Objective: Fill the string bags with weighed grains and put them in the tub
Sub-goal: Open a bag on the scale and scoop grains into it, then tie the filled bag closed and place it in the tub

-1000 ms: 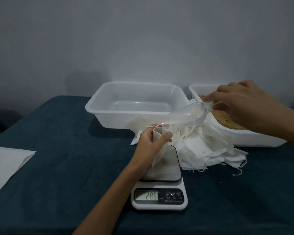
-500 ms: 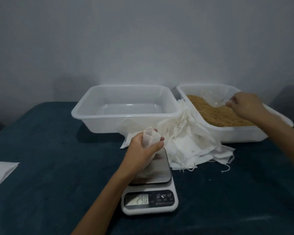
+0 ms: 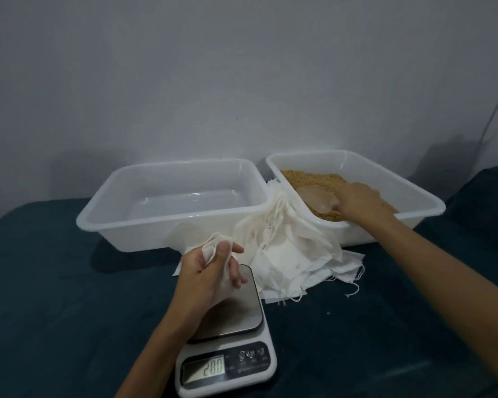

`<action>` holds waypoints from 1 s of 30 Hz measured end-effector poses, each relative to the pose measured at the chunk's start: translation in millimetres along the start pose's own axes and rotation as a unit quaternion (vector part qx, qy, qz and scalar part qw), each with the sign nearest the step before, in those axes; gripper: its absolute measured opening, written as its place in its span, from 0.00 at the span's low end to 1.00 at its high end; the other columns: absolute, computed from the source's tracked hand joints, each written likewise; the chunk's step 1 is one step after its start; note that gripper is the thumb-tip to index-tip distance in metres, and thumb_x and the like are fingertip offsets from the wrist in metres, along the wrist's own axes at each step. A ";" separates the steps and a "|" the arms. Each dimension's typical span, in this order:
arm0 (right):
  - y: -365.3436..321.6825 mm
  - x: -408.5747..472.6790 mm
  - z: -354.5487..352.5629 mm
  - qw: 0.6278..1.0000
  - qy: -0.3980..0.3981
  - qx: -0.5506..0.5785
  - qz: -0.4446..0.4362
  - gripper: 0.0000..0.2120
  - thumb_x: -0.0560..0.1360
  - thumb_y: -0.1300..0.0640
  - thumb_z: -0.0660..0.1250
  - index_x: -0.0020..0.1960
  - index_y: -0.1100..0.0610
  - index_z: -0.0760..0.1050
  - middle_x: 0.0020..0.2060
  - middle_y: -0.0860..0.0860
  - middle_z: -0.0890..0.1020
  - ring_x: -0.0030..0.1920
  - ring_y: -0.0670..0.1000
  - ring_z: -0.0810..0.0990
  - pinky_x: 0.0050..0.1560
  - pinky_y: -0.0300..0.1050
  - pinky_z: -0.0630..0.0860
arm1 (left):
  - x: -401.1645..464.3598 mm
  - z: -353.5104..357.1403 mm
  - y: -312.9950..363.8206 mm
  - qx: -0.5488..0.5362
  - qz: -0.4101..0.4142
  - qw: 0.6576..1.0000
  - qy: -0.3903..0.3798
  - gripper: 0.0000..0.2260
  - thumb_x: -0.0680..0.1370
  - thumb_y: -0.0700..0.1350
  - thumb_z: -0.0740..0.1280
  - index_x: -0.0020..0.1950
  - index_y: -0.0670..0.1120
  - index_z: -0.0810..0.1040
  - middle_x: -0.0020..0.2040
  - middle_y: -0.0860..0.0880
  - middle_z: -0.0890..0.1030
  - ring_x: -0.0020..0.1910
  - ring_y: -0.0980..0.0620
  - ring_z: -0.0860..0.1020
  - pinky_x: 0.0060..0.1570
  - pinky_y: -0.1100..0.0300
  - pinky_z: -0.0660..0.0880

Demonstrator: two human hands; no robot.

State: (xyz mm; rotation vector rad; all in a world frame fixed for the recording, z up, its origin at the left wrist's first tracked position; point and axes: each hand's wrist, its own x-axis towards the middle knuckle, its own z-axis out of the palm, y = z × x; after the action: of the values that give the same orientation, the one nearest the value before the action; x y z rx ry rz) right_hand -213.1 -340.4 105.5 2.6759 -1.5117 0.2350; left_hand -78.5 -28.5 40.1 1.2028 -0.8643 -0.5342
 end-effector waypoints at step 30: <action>-111.4 -111.7 17.4 0.458 -0.206 0.862 -0.068 0.10 0.75 0.55 0.67 0.40 0.57 0.84 0.31 0.50 0.73 0.26 0.44 0.69 0.29 0.36 0.72 | 0.0 -2.3 3.7 0.014 -0.055 0.994 -0.096 0.14 0.80 0.52 0.69 0.57 0.42 0.82 0.31 0.48 0.75 0.27 0.52 0.71 0.32 0.57 0.74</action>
State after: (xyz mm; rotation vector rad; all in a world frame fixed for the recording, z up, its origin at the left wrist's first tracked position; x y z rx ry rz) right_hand -172.8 -190.4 72.9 4.3181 -0.9681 2.5381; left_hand -77.0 -26.1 43.4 1.2435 -0.9737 -0.7395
